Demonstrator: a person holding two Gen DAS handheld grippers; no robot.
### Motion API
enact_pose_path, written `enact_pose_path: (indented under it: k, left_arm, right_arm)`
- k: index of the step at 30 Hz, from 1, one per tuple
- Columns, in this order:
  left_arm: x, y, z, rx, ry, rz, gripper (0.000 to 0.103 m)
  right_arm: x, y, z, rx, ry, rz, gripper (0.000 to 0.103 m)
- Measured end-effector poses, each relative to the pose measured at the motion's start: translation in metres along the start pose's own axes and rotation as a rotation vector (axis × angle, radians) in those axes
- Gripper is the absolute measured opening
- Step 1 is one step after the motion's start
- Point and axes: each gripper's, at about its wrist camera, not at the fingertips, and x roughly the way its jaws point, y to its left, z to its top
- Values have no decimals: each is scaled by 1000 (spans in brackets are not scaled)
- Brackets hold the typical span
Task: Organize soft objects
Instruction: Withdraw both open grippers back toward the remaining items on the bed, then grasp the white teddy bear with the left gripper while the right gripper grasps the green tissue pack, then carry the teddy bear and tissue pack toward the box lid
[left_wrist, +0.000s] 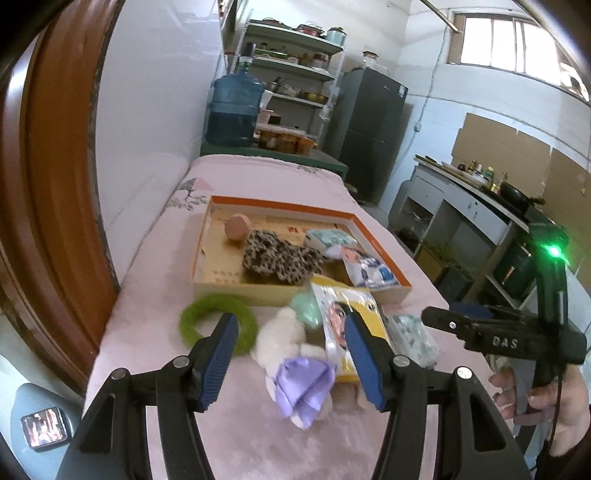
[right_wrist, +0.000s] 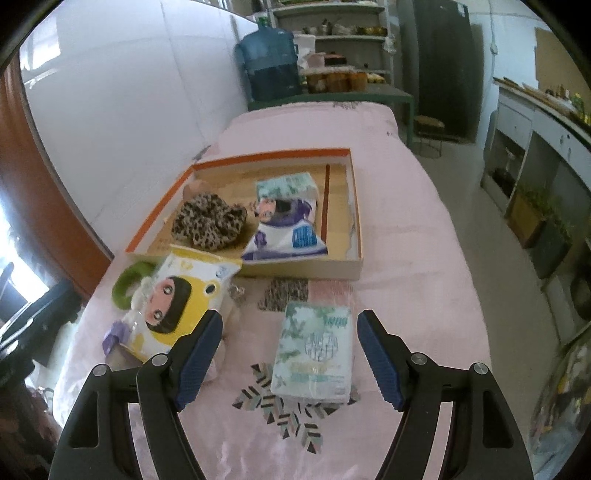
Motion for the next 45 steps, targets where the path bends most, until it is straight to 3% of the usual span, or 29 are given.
enact_pose_path:
  k: [17, 28, 30, 33, 37, 45]
  left_arm:
    - [38, 2, -24, -28, 80, 51, 60]
    - [48, 16, -37, -101, 129, -19, 61]
    - [50, 21, -39, -135, 138, -57, 58]
    - [49, 24, -40, -157, 129, -102, 40]
    - [47, 13, -41, -97, 122, -83, 37]
    - [40, 11, -42, -97, 103, -85, 34]
  right_arm:
    - [27, -4, -8, 21, 54, -10, 77]
    - [44, -9, -16, 29, 89, -30, 77]
    - [46, -9, -18, 30, 98, -29, 77]
    - [49, -8, -21, 21, 106, -35, 77]
    - [47, -7, -23, 16, 98, -36, 51]
    - [44, -6, -25, -12, 94, -46, 46]
